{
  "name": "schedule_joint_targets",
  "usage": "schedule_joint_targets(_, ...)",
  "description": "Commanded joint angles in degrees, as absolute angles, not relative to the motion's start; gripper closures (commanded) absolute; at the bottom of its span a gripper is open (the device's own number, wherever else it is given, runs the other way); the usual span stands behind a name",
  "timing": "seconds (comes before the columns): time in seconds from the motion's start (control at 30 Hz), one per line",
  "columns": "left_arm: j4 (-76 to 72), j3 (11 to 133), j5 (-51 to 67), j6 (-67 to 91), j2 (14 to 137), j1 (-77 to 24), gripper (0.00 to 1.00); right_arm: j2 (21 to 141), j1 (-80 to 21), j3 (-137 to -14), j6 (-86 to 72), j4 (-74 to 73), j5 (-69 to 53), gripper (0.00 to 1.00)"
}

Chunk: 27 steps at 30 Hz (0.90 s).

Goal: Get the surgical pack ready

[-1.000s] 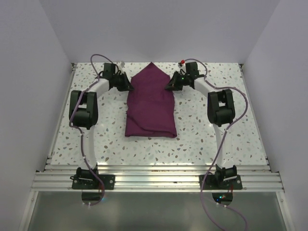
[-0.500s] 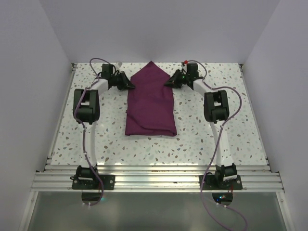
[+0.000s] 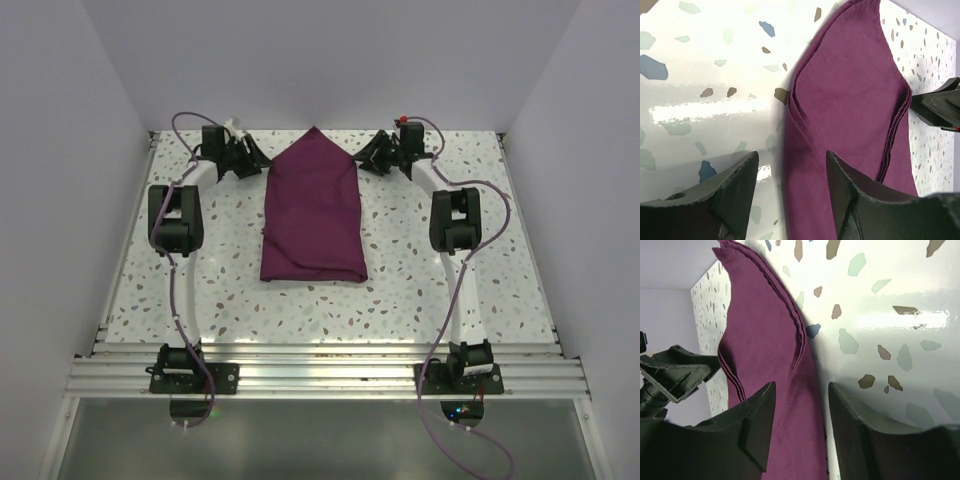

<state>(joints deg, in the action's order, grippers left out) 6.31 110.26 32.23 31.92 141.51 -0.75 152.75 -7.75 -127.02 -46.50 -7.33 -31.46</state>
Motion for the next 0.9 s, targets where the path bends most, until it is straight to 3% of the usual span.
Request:
schedule_joint_targets(0.0,2.5,112.1,29.6,32.2,141.1,-0.9,0.39,152.4,-8.1,-129.2,-44.7,-8.5,-30.8,0.48)
schedule_joint_targets(0.1,2.6,112.1,28.0,31.9,142.8,-1.8,0.38,156.0,-8.7,-132.7,-42.3,-11.9,-31.4,0.43)
schedule_joint_targets(0.27,4.2,113.9,26.5,31.6,146.4,-3.0,0.38,158.8,-9.8,-134.8,-40.7,-14.4,-30.7,0.43)
schedule_joint_targets(0.47,6.9,119.0,28.7,31.0,150.0,-3.5,0.46,159.3,-9.9,-135.9,-39.3,-15.6,-29.4,0.51)
schedule_joint_targets(0.57,6.7,121.0,30.1,31.2,150.8,-3.5,0.58,160.6,-9.9,-139.5,-40.4,-16.4,-29.9,0.64)
schedule_joint_targets(0.67,5.7,121.8,31.6,32.3,149.8,-3.4,0.84,161.0,-10.0,-141.4,-42.5,-14.9,-31.8,0.85)
schedule_joint_targets(0.7,5.5,122.0,31.9,32.5,149.2,-3.4,1.00,161.0,-10.0,-142.0,-43.0,-14.9,-32.3,0.90)
schedule_joint_targets(0.77,5.4,121.7,31.9,33.3,146.8,-3.3,1.00,159.6,-10.1,-142.3,-44.1,-14.5,-33.1,1.00)
schedule_joint_targets(0.87,5.3,120.2,31.6,33.5,141.8,-3.3,1.00,156.0,-10.0,-141.7,-46.3,-13.4,-34.7,1.00)
